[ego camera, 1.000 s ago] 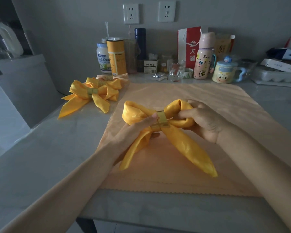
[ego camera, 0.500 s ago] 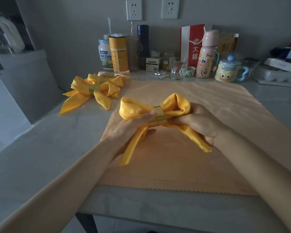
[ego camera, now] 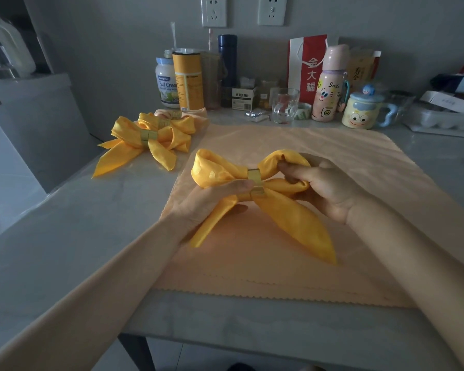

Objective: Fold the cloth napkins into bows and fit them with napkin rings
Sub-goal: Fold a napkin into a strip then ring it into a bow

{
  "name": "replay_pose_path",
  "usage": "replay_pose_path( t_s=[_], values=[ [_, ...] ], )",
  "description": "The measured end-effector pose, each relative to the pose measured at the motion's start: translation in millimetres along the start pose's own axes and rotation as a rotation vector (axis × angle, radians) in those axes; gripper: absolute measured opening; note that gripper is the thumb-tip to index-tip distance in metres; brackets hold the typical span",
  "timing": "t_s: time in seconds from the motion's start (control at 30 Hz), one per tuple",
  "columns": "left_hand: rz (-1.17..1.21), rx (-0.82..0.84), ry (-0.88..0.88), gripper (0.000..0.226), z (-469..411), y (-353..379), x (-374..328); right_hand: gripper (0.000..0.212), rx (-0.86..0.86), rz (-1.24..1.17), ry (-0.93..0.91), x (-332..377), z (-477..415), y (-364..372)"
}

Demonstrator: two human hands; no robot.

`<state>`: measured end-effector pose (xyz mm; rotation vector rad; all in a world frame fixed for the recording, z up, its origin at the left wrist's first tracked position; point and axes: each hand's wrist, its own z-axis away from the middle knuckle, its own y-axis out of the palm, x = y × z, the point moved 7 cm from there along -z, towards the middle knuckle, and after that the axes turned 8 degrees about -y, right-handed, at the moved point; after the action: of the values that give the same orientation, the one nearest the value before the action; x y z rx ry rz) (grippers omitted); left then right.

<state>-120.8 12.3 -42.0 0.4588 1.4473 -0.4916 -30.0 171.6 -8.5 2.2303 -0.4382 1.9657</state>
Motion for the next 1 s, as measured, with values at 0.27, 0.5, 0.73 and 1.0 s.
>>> replay_pose_path(
  t_s=[0.27,0.5,0.73,1.0],
  values=[
    [0.256,0.015,-0.082,0.087,5.1,4.5,3.6,0.008,-0.03,-0.163,0.066,-3.2,2.9,5.3],
    [0.516,-0.074,-0.218,0.077,5.8,1.9,16.4,0.061,-0.369,-0.154,0.142,-22.5,8.0,-9.7],
    [0.838,-0.073,-0.36,0.041,4.7,4.3,25.1,0.029,-0.169,0.831,-0.71,43.9,50.3,69.2],
    [0.442,-0.003,-0.211,0.016,23.7,28.9,2.2,0.027,0.072,0.319,-0.161,-11.3,30.0,86.2]
  ],
)
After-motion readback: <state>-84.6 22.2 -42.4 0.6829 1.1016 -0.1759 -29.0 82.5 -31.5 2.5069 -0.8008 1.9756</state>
